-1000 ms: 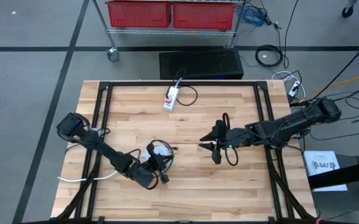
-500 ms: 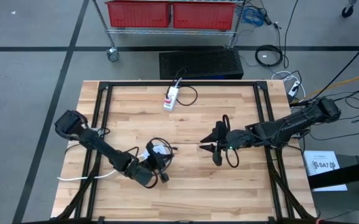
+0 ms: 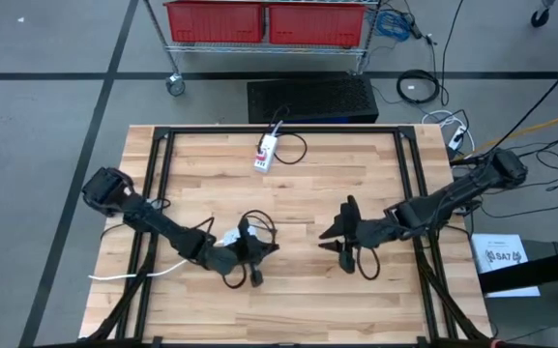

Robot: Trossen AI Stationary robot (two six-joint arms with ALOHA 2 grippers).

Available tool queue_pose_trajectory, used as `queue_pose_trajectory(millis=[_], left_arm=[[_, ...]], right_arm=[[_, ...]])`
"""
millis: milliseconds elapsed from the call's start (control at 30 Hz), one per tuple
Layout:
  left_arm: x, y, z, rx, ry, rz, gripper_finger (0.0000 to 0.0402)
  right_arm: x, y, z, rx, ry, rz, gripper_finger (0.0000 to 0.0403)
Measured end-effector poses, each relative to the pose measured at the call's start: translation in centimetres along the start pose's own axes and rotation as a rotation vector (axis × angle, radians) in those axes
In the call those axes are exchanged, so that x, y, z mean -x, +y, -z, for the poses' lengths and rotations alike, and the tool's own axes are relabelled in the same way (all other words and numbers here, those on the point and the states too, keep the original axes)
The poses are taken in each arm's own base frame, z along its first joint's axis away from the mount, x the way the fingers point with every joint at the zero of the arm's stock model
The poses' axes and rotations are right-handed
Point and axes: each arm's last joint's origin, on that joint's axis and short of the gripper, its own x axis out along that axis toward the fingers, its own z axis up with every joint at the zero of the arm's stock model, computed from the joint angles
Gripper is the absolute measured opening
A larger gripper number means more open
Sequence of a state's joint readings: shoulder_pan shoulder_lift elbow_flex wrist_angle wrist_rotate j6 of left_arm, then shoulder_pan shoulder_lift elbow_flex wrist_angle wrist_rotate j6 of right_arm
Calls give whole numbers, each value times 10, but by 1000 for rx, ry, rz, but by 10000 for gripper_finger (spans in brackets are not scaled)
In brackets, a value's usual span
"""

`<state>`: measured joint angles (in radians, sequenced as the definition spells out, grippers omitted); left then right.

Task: Insert USB
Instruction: Insert the black charger cable into the light pink charger adapter

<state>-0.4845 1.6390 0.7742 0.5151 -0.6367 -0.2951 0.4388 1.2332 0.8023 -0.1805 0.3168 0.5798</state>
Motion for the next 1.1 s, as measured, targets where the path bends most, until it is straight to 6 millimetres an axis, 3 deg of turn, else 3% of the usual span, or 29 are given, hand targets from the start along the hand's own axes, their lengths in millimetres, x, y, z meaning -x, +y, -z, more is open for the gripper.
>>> queue_pose_trajectory(millis=[167,367,600,800,933,1100], left_arm=[[-7,1,-13,-47,-43,294,5],[-12,7,-20,-47,-36,580,5],[-17,15,-22,-37,-26,625,5],[-19,19,-21,-35,2,617,5],[-21,22,-19,-38,24,606,5],[-21,22,-19,-36,26,606,5]], right_arm=[[-19,16,8,93,-18,-66,122],[-43,19,-7,114,-154,-216,144],[-73,8,-18,32,-215,-387,148],[-86,3,-21,-13,-269,-442,145],[-91,4,-20,-13,-290,-466,120],[-95,2,-17,1,-296,-416,27]])
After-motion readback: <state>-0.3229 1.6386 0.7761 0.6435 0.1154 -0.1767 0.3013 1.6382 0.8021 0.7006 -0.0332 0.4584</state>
